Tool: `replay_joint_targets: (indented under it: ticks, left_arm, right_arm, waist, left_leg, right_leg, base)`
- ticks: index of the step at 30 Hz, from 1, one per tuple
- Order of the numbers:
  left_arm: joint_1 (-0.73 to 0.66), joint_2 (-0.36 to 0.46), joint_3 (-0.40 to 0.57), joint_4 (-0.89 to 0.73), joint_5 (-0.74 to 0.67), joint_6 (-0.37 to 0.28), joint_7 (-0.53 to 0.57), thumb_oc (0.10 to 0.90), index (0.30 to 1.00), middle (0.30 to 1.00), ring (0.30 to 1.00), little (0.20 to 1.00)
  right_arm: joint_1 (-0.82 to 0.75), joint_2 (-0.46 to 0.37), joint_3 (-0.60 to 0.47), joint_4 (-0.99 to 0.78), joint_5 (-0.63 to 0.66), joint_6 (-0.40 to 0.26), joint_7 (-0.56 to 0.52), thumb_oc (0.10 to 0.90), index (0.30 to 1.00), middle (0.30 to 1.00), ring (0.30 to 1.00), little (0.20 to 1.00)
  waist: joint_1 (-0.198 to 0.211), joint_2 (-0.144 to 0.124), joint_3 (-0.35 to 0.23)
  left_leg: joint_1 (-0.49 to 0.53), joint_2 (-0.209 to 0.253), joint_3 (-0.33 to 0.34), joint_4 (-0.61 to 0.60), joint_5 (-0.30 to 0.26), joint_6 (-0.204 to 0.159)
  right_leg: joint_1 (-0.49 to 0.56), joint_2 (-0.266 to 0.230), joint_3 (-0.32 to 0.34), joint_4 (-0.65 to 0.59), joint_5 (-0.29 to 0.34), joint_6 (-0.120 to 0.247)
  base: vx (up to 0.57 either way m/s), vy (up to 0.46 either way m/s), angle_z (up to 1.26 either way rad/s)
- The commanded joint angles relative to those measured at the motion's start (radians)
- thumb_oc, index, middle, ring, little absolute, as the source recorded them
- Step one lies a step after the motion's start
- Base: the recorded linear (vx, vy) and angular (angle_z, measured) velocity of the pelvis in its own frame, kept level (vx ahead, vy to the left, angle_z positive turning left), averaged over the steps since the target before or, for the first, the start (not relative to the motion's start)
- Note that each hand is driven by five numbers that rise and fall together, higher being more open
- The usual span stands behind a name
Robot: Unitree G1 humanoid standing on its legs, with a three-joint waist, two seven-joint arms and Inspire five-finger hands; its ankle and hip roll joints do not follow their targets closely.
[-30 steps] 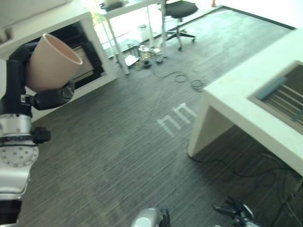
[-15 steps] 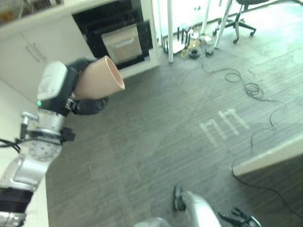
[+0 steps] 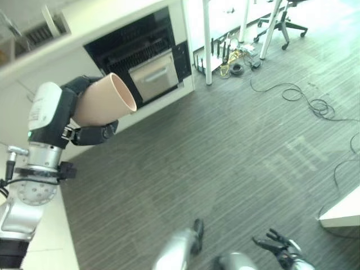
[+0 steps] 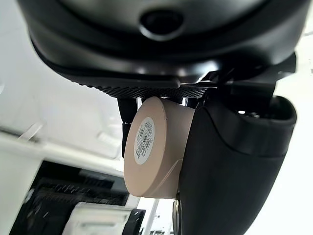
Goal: Place the dishes in the dishwasher.
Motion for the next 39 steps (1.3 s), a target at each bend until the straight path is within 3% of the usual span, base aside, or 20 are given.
replay_joint_targets:
  ticks: [1,2,3,4,5,7,8,9,12,16,17,20,22,27,29,32,33,36,38,39]
  left_arm:
    - [-0.127,0.074,0.154,-0.083,-0.034,-0.076,0.016,0.400,0.300,0.300,0.300,0.300]
    - [-0.128,0.099,0.158,-0.086,-0.068,-0.063,-0.003,0.400,0.300,0.300,0.300,0.300]
    - [-0.125,0.110,0.161,-0.084,-0.087,-0.055,-0.008,0.400,0.300,0.300,0.300,0.300]
    - [-0.122,0.136,0.162,-0.079,-0.108,-0.023,0.000,0.400,0.300,0.300,0.300,0.300]
    - [-0.131,0.145,0.155,-0.074,-0.113,-0.018,0.009,0.400,0.300,0.300,0.300,0.300]
    - [-0.211,0.201,0.099,-0.053,-0.140,0.003,0.047,0.400,0.300,0.300,0.300,0.300]
    - [-0.309,0.259,0.028,-0.009,-0.167,0.014,0.085,0.400,0.300,0.300,0.300,0.300]
    - [-0.332,0.273,0.008,0.042,-0.181,-0.035,0.089,0.400,0.300,0.300,0.300,0.300]
    - [-0.284,0.257,0.045,0.035,-0.212,-0.076,0.051,0.400,0.300,0.300,0.300,0.300]
    - [-0.261,0.217,0.083,-0.029,-0.234,-0.062,0.026,0.400,0.300,0.300,0.300,0.300]
    - [-0.264,0.206,0.086,-0.043,-0.241,-0.037,0.018,0.400,0.300,0.300,0.300,0.300]
    - [-0.243,0.183,0.096,-0.060,-0.231,-0.019,0.022,0.400,0.300,0.300,0.300,0.300]
    - [-0.231,0.152,0.086,-0.084,-0.213,-0.006,0.038,0.400,0.300,0.300,0.300,0.300]
    - [-0.216,0.047,0.056,-0.099,-0.109,0.000,0.062,0.400,0.300,0.300,0.300,0.300]
    - [-0.222,0.008,0.046,-0.097,-0.073,-0.014,0.058,0.400,0.300,0.300,0.300,0.300]
    - [-0.180,-0.015,0.057,-0.105,-0.025,-0.046,0.065,0.400,0.300,0.300,0.300,0.300]
    - [-0.176,-0.014,0.061,-0.108,-0.014,-0.054,0.060,0.400,0.300,0.300,0.300,0.300]
    - [-0.181,0.009,0.052,-0.128,0.023,-0.021,0.078,0.400,0.300,0.300,0.300,0.300]
    - [-0.189,0.036,0.047,-0.120,0.011,-0.009,0.082,0.400,0.300,0.300,0.300,0.300]
    - [-0.195,0.062,0.048,-0.114,-0.007,0.001,0.077,0.400,0.300,0.300,0.300,0.300]
  right_arm:
    - [0.048,-0.040,-0.004,-0.016,-0.016,-0.032,-0.045,0.800,0.900,0.900,0.900,0.900]
    - [0.069,-0.029,0.002,-0.036,-0.013,-0.042,-0.046,0.800,0.900,0.900,0.900,0.900]
    - [0.072,-0.021,0.002,-0.040,-0.010,-0.053,-0.045,0.800,0.900,0.900,0.900,0.900]
    - [0.072,-0.021,0.019,-0.053,0.001,-0.072,-0.029,0.800,0.900,0.900,0.900,0.900]
    - [0.069,-0.023,0.023,-0.061,0.005,-0.076,-0.028,0.800,0.900,0.900,0.900,0.900]
    - [0.059,-0.034,0.029,-0.081,0.030,-0.107,-0.008,0.800,0.900,0.900,0.900,0.900]
    - [0.038,-0.043,0.020,-0.093,0.019,-0.099,-0.006,0.800,0.900,0.900,0.900,0.900]
    - [0.016,-0.047,0.016,-0.085,0.028,-0.058,-0.022,0.800,0.900,0.900,0.900,0.900]
    - [0.006,-0.051,0.012,-0.068,-0.012,-0.029,-0.043,0.800,0.900,0.900,0.900,0.900]
    - [-0.008,-0.063,0.039,-0.048,-0.005,-0.050,-0.074,0.800,0.900,0.900,0.900,0.900]
    - [-0.017,-0.073,0.036,-0.035,-0.011,-0.053,-0.076,0.800,0.900,0.900,0.900,0.900]
    - [-0.021,-0.073,0.030,-0.023,-0.022,-0.050,-0.067,0.800,0.900,0.900,0.900,0.900]
    - [-0.015,-0.072,0.021,-0.027,-0.022,-0.042,-0.072,0.800,0.900,0.900,0.900,0.900]
    - [-0.005,-0.053,0.031,-0.020,-0.031,-0.029,-0.097,0.800,0.900,0.900,0.900,0.900]
    - [0.011,-0.037,0.030,-0.037,-0.039,-0.031,-0.112,0.800,0.900,0.900,0.900,0.900]
    - [0.031,-0.015,0.022,-0.069,-0.003,-0.025,-0.138,0.800,0.900,0.900,0.900,0.900]
    - [0.039,-0.007,0.009,-0.077,0.010,-0.024,-0.127,0.800,0.900,0.900,0.900,0.900]
    - [0.049,0.023,0.021,-0.114,-0.011,-0.043,-0.110,0.800,0.900,0.900,0.900,0.900]
    - [0.043,0.029,0.035,-0.107,-0.018,-0.062,-0.103,0.800,0.900,0.900,0.900,0.900]
    - [0.036,0.026,0.040,-0.102,-0.010,-0.064,-0.096,0.800,0.900,0.900,0.900,0.900]
  waist:
    - [-0.042,0.072,-0.064]
    - [-0.048,0.065,-0.064]
    - [-0.052,0.073,-0.066]
    - [-0.078,0.089,-0.063]
    - [-0.086,0.092,-0.060]
    - [-0.134,0.074,-0.038]
    - [-0.171,0.065,-0.014]
    - [-0.165,0.054,-0.024]
    - [-0.144,0.034,-0.057]
    - [-0.134,0.021,-0.051]
    - [-0.121,0.040,-0.047]
    - [-0.104,0.045,-0.058]
    - [-0.091,0.054,-0.059]
    - [-0.056,0.075,-0.075]
    - [-0.058,0.063,-0.088]
    - [-0.041,0.052,-0.108]
    - [-0.039,0.048,-0.115]
    - [-0.044,0.035,-0.116]
    - [-0.049,0.037,-0.111]
    - [-0.053,0.045,-0.114]
  left_leg:
    - [0.098,-0.039,0.024,-0.246,0.063,0.105]
    - [0.138,-0.053,0.014,-0.246,0.030,0.136]
    - [0.152,-0.044,0.008,-0.246,0.024,0.145]
    - [0.202,-0.034,-0.004,-0.246,-0.002,0.166]
    - [0.214,-0.032,-0.010,-0.246,-0.008,0.165]
    - [0.256,-0.042,-0.047,-0.246,-0.065,0.161]
    - [0.298,-0.016,-0.086,-0.246,-0.110,0.145]
    - [0.321,0.023,-0.101,-0.246,-0.122,0.117]
    - [0.354,0.076,-0.060,-0.213,-0.125,0.086]
    - [0.221,0.127,0.040,0.058,-0.010,0.049]
    - [0.209,0.063,0.058,0.033,-0.038,0.047]
    - [0.228,0.010,0.072,-0.115,-0.019,0.051]
    - [0.215,-0.013,0.077,-0.246,0.027,0.044]
    - [0.075,-0.005,0.093,-0.246,0.107,0.020]
    - [0.082,0.004,0.167,-0.246,0.096,0.038]
    - [0.131,-0.016,0.135,-0.246,0.037,0.078]
    - [0.149,-0.013,0.139,-0.246,0.017,0.094]
    - [0.201,-0.037,0.106,-0.246,-0.039,0.158]
    - [0.224,-0.039,0.076,-0.246,-0.054,0.174]
    - [0.238,-0.030,0.059,-0.246,-0.056,0.173]
  right_leg:
    - [-0.089,0.007,-0.042,0.287,0.240,0.210]
    - [-0.146,0.019,-0.039,0.459,0.329,0.252]
    - [-0.201,0.030,-0.043,0.534,0.370,0.266]
    - [-0.362,-0.035,-0.067,0.561,0.335,0.240]
    - [-0.377,-0.056,-0.072,0.501,0.320,0.229]
    - [-0.387,-0.135,-0.047,0.125,0.353,0.224]
    - [-0.414,-0.212,0.041,-0.043,0.482,0.249]
    - [-0.370,-0.214,0.049,-0.098,0.436,0.269]
    - [-0.292,-0.202,-0.008,-0.098,0.371,0.247]
    - [-0.226,-0.187,-0.091,-0.098,0.317,0.178]
    - [-0.208,-0.166,-0.118,-0.098,0.300,0.172]
    - [-0.204,-0.145,-0.129,-0.098,0.279,0.171]
    - [-0.179,-0.116,-0.133,-0.098,0.252,0.169]
    - [-0.133,-0.055,-0.146,-0.098,0.210,0.149]
    - [-0.119,-0.061,-0.189,-0.098,0.200,0.144]
    - [-0.055,-0.038,-0.208,-0.098,0.163,0.147]
    - [-0.025,-0.031,-0.226,-0.098,0.193,0.159]
    - [-0.084,-0.036,-0.196,0.221,0.342,0.242]
    - [-0.147,-0.037,-0.169,0.339,0.380,0.260]
    - [-0.174,-0.048,-0.169,0.326,0.363,0.247]
  base:
    - [0.60,0.115,-0.19]
    - [0.46,0.063,-0.07]
    - [0.60,0.029,-0.21]
    - [0.41,-0.022,-0.28]
    - [0.43,-0.130,-0.28]
    - [0.39,-0.372,-0.18]
    - [0.66,-0.669,0.80]
    - [0.79,-0.757,0.90]
    - [0.45,-0.399,0.11]
    - [0.29,-0.303,0.23]
    - [0.28,-0.113,0.70]
    - [0.25,0.011,0.27]
    - [0.28,0.060,-0.04]
    - [0.31,0.087,-0.17]
    - [0.22,0.084,0.04]
    - [0.29,0.138,0.33]
    - [0.30,0.111,0.10]
    - [0.23,0.112,0.11]
    - [0.19,0.041,0.11]
    - [0.31,-0.051,0.15]
